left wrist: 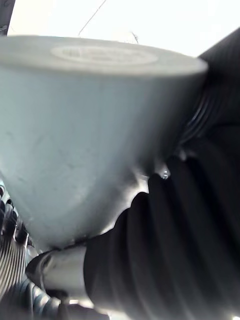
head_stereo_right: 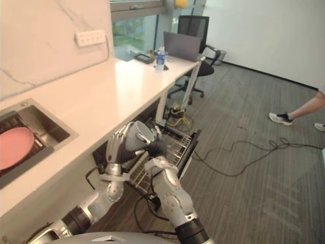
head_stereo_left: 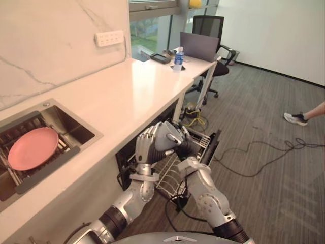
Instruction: Walk over to the sink, pick up the cup, carry it to the dishwasher, place the cup inside the dishwasher, then close the dishwasher door
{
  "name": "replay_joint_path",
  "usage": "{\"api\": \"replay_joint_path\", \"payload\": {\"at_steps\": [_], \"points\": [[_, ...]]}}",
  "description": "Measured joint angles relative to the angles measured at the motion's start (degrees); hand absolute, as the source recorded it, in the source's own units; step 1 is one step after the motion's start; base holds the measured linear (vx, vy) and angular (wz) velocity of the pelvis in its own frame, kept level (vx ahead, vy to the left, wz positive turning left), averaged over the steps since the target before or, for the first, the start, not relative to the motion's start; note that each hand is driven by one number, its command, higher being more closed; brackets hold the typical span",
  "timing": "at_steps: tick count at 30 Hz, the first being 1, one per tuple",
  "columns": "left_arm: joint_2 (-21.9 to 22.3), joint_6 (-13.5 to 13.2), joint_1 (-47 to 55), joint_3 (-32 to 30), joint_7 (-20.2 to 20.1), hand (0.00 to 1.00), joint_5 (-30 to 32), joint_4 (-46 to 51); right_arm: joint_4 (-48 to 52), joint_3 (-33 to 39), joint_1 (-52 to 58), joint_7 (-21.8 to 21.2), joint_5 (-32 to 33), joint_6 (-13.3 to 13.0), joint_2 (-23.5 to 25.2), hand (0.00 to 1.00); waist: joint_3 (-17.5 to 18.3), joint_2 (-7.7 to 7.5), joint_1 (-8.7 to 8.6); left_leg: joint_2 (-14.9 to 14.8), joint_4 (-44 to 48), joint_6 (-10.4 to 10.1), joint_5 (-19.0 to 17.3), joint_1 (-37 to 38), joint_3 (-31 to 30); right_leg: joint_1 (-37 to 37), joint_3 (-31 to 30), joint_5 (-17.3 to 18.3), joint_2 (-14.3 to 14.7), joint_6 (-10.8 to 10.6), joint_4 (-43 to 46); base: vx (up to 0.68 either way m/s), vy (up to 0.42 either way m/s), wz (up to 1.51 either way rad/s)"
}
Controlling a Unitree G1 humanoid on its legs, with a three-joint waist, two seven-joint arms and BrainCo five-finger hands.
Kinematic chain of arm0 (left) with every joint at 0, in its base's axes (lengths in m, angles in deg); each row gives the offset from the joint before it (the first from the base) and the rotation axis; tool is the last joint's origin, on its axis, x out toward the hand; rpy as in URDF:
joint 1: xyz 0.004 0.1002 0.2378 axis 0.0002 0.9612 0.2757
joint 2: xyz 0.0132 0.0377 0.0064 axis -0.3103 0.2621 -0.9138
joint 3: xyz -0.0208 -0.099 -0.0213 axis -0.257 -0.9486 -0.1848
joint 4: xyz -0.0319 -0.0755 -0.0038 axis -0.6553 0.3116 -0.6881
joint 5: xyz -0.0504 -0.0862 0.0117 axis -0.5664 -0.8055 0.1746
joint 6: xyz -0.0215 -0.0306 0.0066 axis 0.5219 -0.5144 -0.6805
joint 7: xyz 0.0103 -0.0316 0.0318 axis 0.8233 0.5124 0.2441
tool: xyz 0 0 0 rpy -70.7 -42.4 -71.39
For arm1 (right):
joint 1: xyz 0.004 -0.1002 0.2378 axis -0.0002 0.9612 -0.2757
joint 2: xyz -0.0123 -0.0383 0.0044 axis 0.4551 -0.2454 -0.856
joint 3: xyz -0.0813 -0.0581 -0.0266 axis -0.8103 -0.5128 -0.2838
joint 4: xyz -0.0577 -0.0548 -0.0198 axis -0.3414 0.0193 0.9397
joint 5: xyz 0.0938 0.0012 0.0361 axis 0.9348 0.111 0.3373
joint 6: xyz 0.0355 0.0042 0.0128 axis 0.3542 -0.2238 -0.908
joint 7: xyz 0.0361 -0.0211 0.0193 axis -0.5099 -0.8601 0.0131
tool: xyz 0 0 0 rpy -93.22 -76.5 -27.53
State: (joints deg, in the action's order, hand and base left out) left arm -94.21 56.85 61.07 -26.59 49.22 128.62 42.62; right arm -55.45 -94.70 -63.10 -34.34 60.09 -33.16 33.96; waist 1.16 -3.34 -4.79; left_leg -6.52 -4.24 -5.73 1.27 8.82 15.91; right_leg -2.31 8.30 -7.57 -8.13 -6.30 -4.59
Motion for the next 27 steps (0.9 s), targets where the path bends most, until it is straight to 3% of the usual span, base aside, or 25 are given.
{"api": "replay_joint_path", "payload": {"at_steps": [10, 22, 23, 27], "points": [[-0.1, 0.1, -0.8, 0.4, 0.7, 1.0, 0.0, 0.0, -0.4, -0.9, -0.2, -2.1, 7.9, -0.1, -0.2, 0.0, -1.1, -0.47, -0.09, 0.0, 0.0, 0.0, 0.0, 0.1, 0.0, -0.1, 0.1, 0.0, 0.0, 0.0, 0.0, 0.0, 0.0, 0.0], [-1.2, 1.0, -1.0, 1.3, 2.3, 1.0, 0.0, 1.4, -2.2, -5.1, -0.6, -2.2, 10.0, -1.3, -0.3, 0.0, -2.2, -0.55, -0.13, -0.1, 0.1, 0.0, 0.0, 0.2, -0.1, -0.3, 0.2, 0.0, 0.0, 0.0, 0.0, 0.0, 0.0, 0.0], [-1.2, 1.1, -1.0, 1.3, 2.3, 1.0, 0.0, 1.5, -2.2, -5.3, -0.6, -2.1, 10.0, -1.3, -0.3, 1.0, -2.2, -0.57, -0.11, -0.1, 0.1, 0.0, 0.0, 0.2, -0.1, -0.3, 0.2, 0.0, 0.0, 0.0, 0.0, 0.0, 0.0, 0.0], [-1.2, 1.8, -1.0, 1.2, 2.4, 1.0, 0.0, 2.1, -2.2, -6.3, -0.6, -1.9, 9.9, -1.6, -0.3, 1.0, -2.3, -0.55, -0.12, -0.1, 0.1, 0.0, 0.0, 0.2, -0.1, -0.3, 0.2, 0.0, 0.0, 0.0, 0.0, 0.0, 0.0, 0.0]]}}
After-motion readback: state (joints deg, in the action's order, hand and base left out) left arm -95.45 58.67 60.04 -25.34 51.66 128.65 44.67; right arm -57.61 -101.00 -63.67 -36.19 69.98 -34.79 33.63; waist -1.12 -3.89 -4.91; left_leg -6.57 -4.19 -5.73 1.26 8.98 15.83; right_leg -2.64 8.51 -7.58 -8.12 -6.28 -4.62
